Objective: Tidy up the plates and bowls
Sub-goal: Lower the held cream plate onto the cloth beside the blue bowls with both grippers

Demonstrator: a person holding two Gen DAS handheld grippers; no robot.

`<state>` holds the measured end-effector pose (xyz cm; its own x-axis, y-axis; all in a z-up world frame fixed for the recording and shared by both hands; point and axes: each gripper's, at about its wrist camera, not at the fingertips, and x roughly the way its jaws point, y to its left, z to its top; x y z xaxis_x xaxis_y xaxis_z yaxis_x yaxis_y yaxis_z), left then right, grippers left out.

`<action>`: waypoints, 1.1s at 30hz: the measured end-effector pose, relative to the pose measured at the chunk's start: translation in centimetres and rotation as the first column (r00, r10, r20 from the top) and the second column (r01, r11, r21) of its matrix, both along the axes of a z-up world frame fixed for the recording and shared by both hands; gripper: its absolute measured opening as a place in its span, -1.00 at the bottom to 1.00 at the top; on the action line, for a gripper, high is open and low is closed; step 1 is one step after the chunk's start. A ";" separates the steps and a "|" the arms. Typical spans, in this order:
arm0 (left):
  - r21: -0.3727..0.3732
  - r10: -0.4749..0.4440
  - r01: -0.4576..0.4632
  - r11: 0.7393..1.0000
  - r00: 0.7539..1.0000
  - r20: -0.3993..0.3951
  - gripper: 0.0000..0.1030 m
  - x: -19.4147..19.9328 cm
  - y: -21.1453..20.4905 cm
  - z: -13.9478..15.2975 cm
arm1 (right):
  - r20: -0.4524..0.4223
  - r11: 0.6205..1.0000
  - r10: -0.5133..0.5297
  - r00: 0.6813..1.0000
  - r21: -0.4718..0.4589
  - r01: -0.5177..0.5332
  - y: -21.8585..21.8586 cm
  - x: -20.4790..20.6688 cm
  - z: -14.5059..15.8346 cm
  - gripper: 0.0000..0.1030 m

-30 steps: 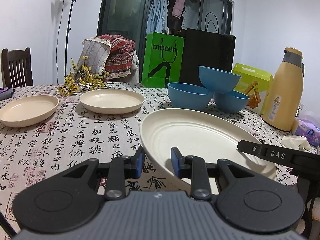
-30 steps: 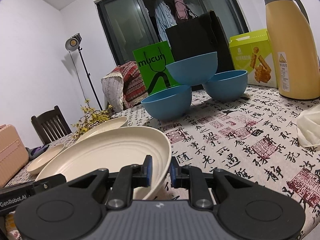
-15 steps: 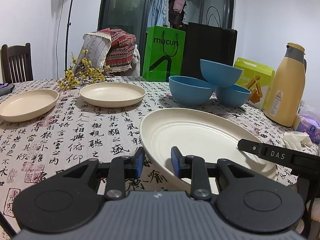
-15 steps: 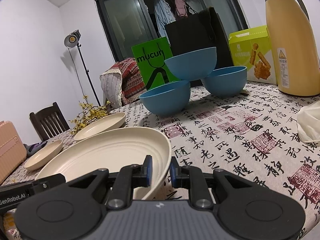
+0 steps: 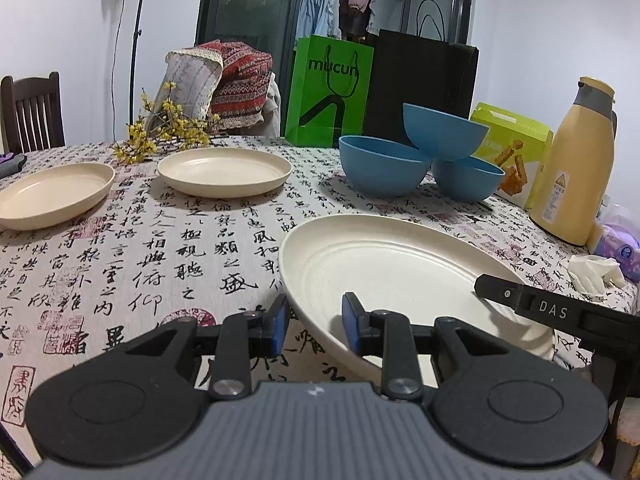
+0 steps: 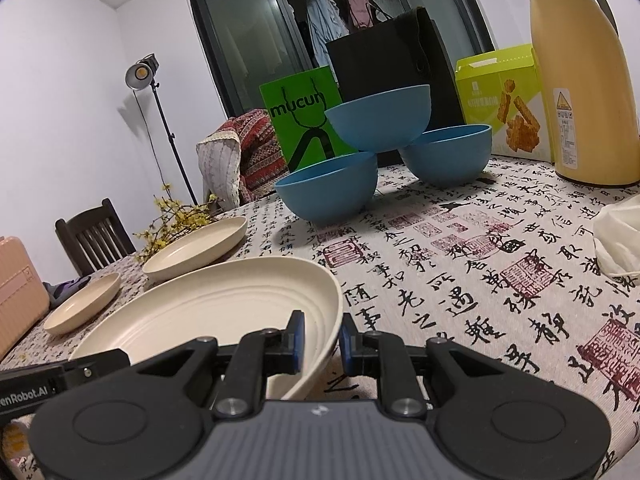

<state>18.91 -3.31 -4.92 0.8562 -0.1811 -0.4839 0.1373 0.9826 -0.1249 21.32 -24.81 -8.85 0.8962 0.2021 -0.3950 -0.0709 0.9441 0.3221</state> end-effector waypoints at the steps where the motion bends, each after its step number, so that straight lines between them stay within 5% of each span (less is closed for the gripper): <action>1: 0.001 0.001 -0.001 1.000 1.000 -0.005 -0.44 0.1 0.0 0.0 | -0.001 1.000 0.000 1.000 -0.004 0.000 0.0 0.0 0.0 -0.65; 33: 0.028 0.032 -0.030 0.999 0.998 -0.052 -0.38 0.5 -0.3 -1.1 | -0.005 0.998 -0.004 1.000 -0.055 0.004 0.5 -0.1 -0.8 -0.61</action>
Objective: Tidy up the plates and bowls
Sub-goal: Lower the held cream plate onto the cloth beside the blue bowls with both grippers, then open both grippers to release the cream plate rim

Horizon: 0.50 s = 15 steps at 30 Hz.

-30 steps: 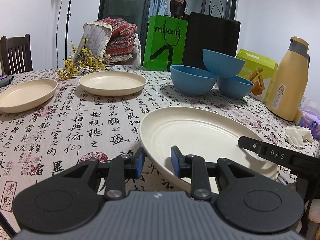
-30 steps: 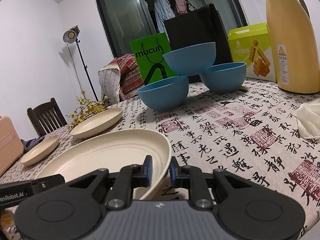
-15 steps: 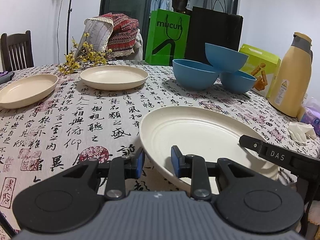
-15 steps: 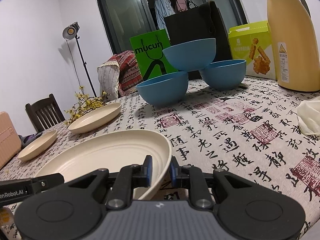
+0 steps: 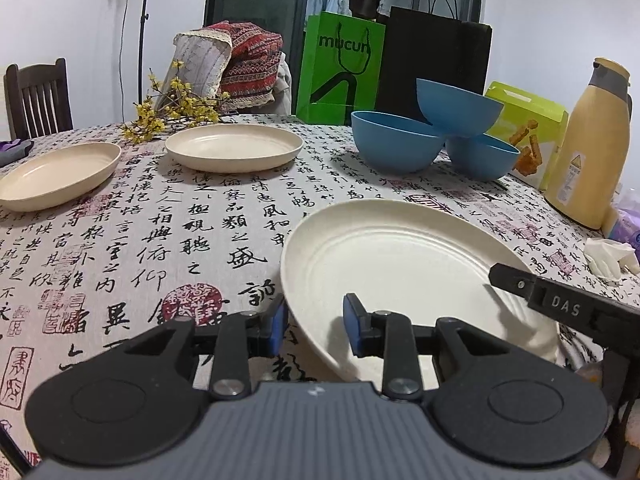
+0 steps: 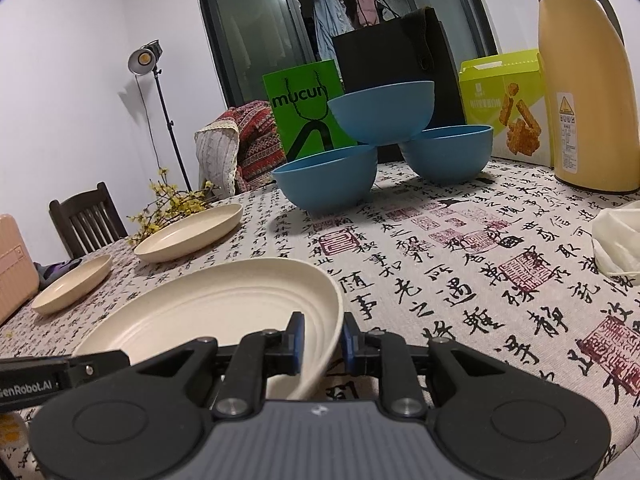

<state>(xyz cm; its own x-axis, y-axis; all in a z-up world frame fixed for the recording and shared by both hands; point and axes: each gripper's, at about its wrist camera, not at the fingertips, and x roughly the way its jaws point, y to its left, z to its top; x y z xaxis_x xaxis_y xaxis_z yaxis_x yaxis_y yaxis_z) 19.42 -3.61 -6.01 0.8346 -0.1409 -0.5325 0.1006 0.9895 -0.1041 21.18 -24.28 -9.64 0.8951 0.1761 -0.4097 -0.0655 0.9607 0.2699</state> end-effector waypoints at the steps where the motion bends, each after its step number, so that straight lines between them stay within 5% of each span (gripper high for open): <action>1: -0.002 0.000 0.000 1.000 1.000 0.004 -0.36 -0.1 0.0 0.0 | 0.003 1.000 -0.002 1.000 0.003 0.002 0.0 0.0 0.0 -0.61; 6: -0.006 0.004 -0.004 1.000 0.999 0.032 -0.10 -0.5 0.1 0.4 | 0.004 1.000 -0.001 1.000 0.011 0.001 -0.3 -0.1 0.1 -0.44; 15: -0.037 0.038 -0.033 0.999 0.990 0.135 0.72 -2.3 1.1 1.8 | 0.059 1.000 0.007 0.998 0.027 -0.009 -0.8 -1.0 1.0 0.64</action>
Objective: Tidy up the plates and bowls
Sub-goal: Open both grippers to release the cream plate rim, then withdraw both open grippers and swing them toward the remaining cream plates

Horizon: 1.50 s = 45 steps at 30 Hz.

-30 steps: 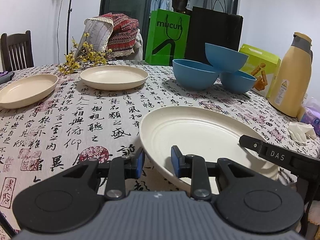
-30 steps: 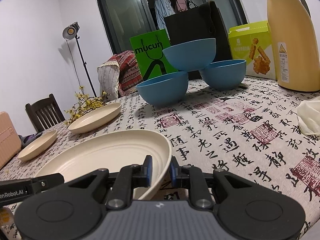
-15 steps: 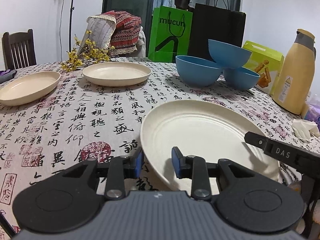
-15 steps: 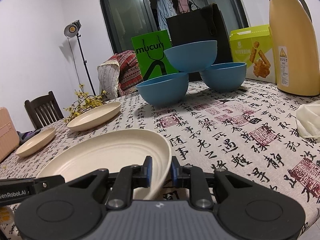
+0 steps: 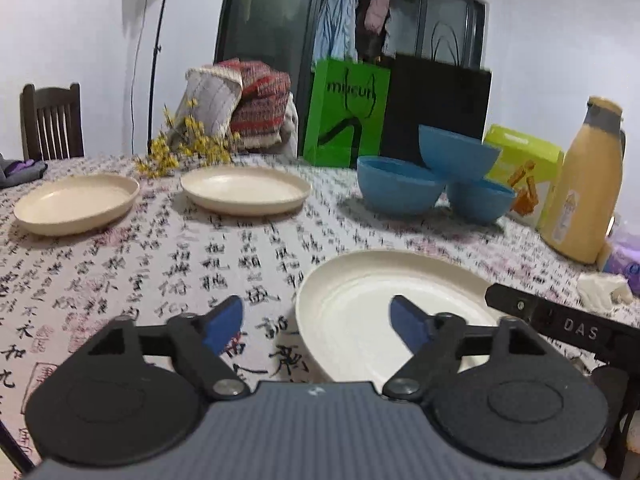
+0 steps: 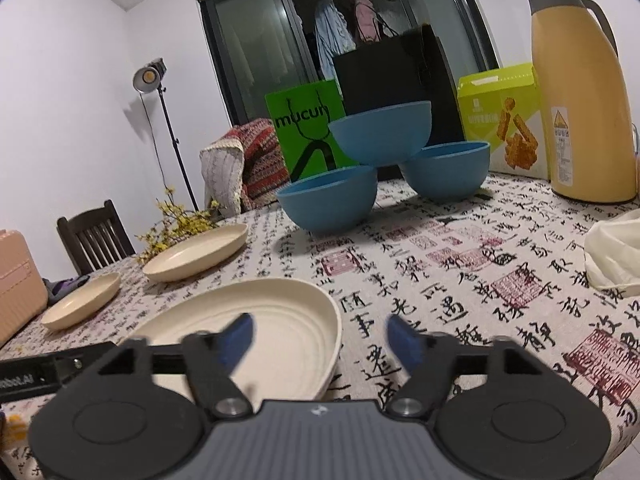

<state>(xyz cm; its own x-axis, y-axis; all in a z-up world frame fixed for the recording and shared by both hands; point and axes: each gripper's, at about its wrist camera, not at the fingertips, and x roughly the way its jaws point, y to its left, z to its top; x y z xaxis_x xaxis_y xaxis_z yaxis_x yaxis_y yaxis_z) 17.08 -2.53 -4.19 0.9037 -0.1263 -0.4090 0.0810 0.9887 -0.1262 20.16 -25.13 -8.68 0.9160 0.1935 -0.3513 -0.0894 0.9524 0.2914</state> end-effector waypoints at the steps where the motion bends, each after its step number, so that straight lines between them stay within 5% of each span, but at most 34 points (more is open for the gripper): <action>1: -0.009 0.006 -0.006 1.000 1.000 0.014 0.94 -0.3 0.1 0.2 | 0.008 1.000 0.002 1.000 0.002 -0.002 -0.1 -0.1 0.1 0.76; 4: -0.032 0.021 -0.019 0.999 0.998 0.051 1.00 -1.0 0.6 0.6 | 0.024 1.000 0.010 1.000 0.003 -0.010 -0.2 -0.4 0.5 1.00; 45: -0.033 0.110 -0.107 0.994 0.987 0.120 1.00 -5.1 4.5 1.4 | 0.014 0.999 0.014 1.000 -0.029 -0.014 1.0 -1.5 1.5 1.00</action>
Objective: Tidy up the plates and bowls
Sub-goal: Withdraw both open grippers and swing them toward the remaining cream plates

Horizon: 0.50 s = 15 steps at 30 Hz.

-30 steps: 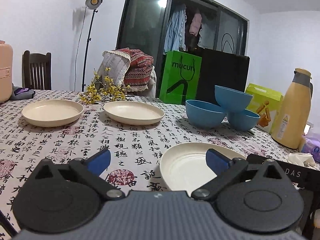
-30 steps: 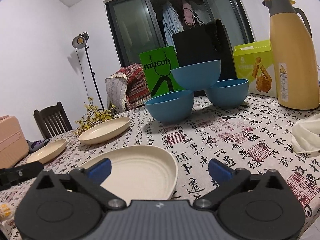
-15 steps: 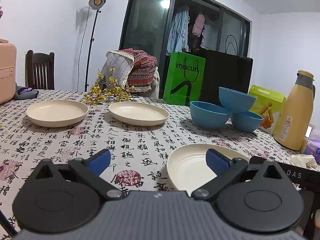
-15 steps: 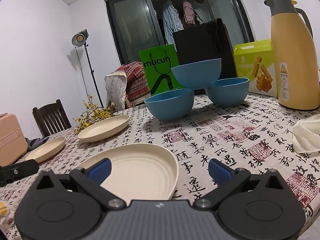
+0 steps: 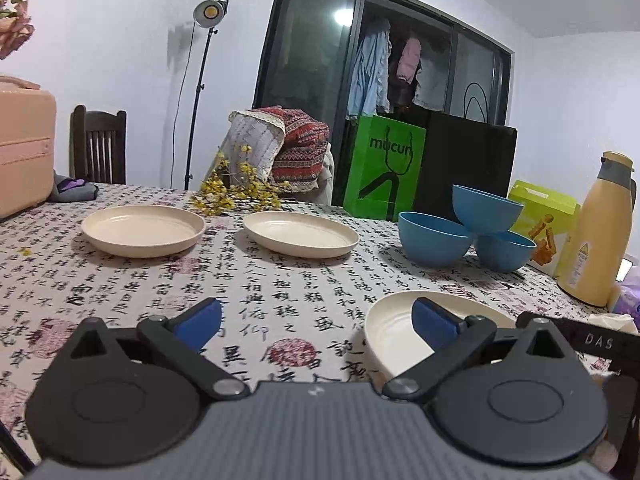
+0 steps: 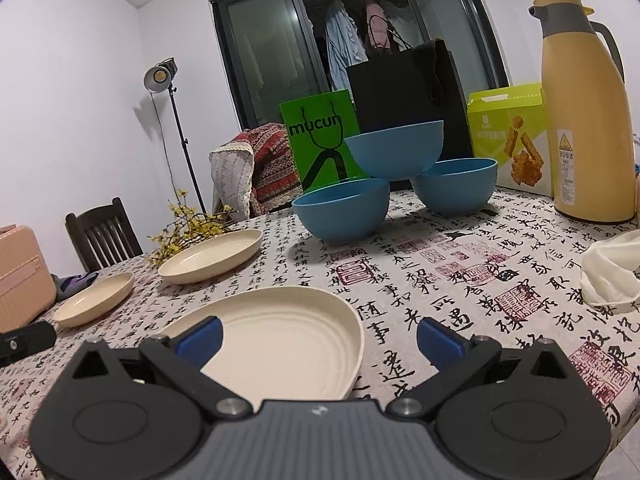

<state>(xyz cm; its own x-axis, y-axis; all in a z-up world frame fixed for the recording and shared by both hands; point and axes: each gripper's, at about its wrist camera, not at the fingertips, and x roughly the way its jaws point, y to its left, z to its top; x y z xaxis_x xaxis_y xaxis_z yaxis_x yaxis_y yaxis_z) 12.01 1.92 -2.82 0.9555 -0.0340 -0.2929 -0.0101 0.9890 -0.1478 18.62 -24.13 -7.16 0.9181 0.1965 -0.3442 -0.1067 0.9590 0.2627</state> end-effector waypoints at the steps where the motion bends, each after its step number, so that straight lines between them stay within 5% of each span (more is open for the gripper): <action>1: 0.006 0.003 -0.003 1.000 1.000 0.002 1.00 -0.2 0.2 -0.1 | 0.001 1.000 0.001 1.000 0.001 -0.001 0.0 -0.1 0.1 1.00; 15: 0.013 0.070 -0.070 0.997 0.998 0.006 1.00 -3.4 3.5 -0.6 | -0.015 1.000 -0.012 1.000 0.012 0.013 -0.1 -1.1 0.1 1.00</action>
<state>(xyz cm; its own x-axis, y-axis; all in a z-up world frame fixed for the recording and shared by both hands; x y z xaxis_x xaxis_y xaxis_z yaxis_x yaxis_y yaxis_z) 8.65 5.38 -3.46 0.9569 0.0367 -0.2881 -0.0786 0.9877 -0.1353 17.54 -24.20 -7.04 0.9152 0.1894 -0.3557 -0.0908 0.9569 0.2759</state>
